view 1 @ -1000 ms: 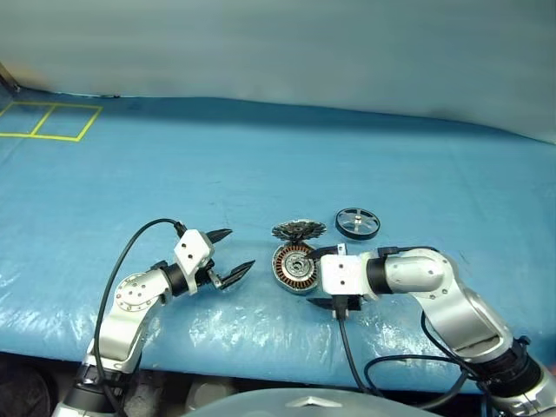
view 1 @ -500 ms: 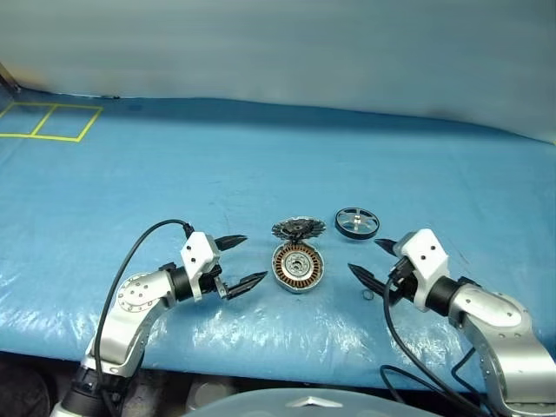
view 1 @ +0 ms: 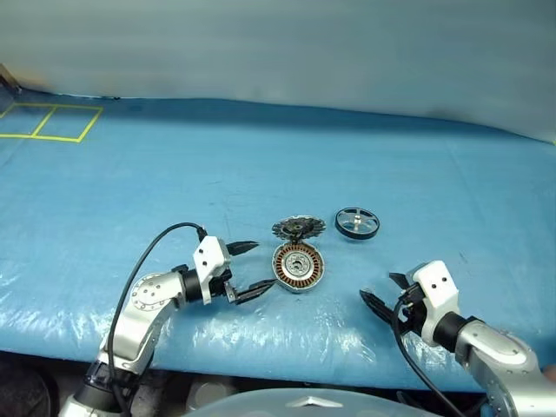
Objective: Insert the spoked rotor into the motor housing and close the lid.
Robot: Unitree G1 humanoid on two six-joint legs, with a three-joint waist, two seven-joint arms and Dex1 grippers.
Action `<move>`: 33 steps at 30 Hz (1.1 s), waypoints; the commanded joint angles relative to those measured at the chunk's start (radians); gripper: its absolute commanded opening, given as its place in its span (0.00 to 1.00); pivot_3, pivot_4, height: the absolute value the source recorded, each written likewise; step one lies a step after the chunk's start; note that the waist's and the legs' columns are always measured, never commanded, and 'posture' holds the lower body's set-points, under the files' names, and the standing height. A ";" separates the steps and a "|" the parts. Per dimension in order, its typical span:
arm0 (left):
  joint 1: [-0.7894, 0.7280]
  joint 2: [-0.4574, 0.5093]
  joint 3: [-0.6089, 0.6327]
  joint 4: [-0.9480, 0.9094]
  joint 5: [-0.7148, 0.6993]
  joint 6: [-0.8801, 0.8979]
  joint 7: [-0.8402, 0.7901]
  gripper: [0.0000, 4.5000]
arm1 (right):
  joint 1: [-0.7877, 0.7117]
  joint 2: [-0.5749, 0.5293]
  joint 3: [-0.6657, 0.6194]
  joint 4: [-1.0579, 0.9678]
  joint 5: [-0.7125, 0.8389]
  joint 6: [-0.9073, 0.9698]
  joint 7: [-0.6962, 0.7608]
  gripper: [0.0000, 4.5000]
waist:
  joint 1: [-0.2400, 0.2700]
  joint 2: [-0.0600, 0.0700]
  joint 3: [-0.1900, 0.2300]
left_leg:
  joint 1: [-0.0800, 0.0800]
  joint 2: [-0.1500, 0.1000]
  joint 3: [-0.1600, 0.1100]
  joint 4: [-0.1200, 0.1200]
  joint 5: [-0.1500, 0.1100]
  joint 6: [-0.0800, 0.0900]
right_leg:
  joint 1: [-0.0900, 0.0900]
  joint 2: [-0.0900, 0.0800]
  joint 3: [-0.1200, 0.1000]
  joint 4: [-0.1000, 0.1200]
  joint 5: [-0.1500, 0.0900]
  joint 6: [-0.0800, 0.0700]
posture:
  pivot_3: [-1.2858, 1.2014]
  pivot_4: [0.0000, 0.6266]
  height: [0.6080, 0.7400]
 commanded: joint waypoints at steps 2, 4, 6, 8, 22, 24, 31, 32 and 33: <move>-0.025 -0.013 0.024 0.070 -0.013 -0.065 -0.038 1.00 | 0.006 -0.013 0.029 0.021 -0.023 -0.057 -0.033 0.90 | 0.000 0.000 0.000 | 0.000 0.000 0.000 0.000 0.000 0.000 | 0.000 0.000 0.000 0.000 0.000 0.000 | 0.52 0.24 1.00; -0.030 -0.013 0.028 0.100 -0.011 -0.090 -0.048 1.00 | 0.010 -0.022 0.048 0.035 -0.035 -0.074 -0.043 0.90 | 0.000 0.000 0.000 | 0.000 0.000 0.000 0.000 0.000 0.000 | 0.000 0.000 0.000 0.000 0.000 0.000 | 0.52 0.24 1.00; -0.024 -0.010 0.027 0.132 0.002 -0.125 -0.061 1.00 | 0.012 -0.033 0.071 0.077 -0.068 -0.101 -0.062 0.90 | 0.000 0.000 0.000 | 0.000 0.000 0.000 0.000 0.000 0.000 | 0.000 0.000 0.000 0.000 0.000 0.000 | 0.52 0.24 1.00; -0.020 -0.009 0.021 0.168 0.022 -0.166 -0.070 1.00 | 0.019 -0.049 0.098 0.098 -0.088 -0.115 -0.064 0.90 | 0.000 0.000 0.000 | 0.000 0.000 0.000 0.000 0.000 0.000 | -0.001 0.000 0.000 0.000 0.000 0.000 | 0.52 0.24 1.00; -0.049 -0.036 0.031 0.417 0.053 -0.360 -0.120 1.00 | 0.070 -0.124 0.110 0.128 -0.091 -0.117 -0.059 0.41 | 0.003 -0.006 -0.006 | 0.001 0.000 -0.001 0.001 0.000 0.000 | 0.002 -0.001 0.000 -0.001 0.000 0.000 | 0.52 0.24 1.00; -0.059 -0.040 0.031 0.453 0.055 -0.385 -0.126 1.00 | 0.074 -0.128 0.100 0.129 -0.082 -0.116 -0.061 0.26 | 0.004 -0.006 -0.007 | 0.002 0.000 -0.001 0.001 0.000 0.000 | 0.003 -0.001 0.000 -0.001 0.000 0.000 | 0.52 0.24 1.00; -0.094 -0.054 0.040 0.567 0.057 -0.458 -0.152 1.00 | 0.055 -0.122 0.107 0.112 -0.045 -0.107 -0.061 0.17 | 0.004 -0.002 -0.015 | 0.002 0.000 -0.001 0.003 0.000 0.001 | 0.004 -0.001 -0.001 0.000 0.000 0.001 | 0.52 0.24 1.00; -0.098 -0.055 0.042 0.583 0.058 -0.468 -0.156 1.00 | 0.044 -0.112 0.105 0.107 -0.034 -0.106 -0.067 0.17 | 0.004 -0.001 -0.016 | 0.002 0.000 -0.001 0.003 0.000 0.001 | 0.004 -0.001 -0.001 0.000 0.000 0.001 | 0.52 0.24 1.00; -0.104 -0.056 0.045 0.599 0.057 -0.478 -0.162 1.00 | 0.027 -0.102 0.102 0.089 -0.013 -0.103 -0.068 0.17 | 0.003 -0.001 -0.016 | 0.002 0.000 -0.001 0.003 0.000 0.001 | 0.004 -0.001 -0.001 0.000 0.000 0.001 | 0.52 0.24 1.00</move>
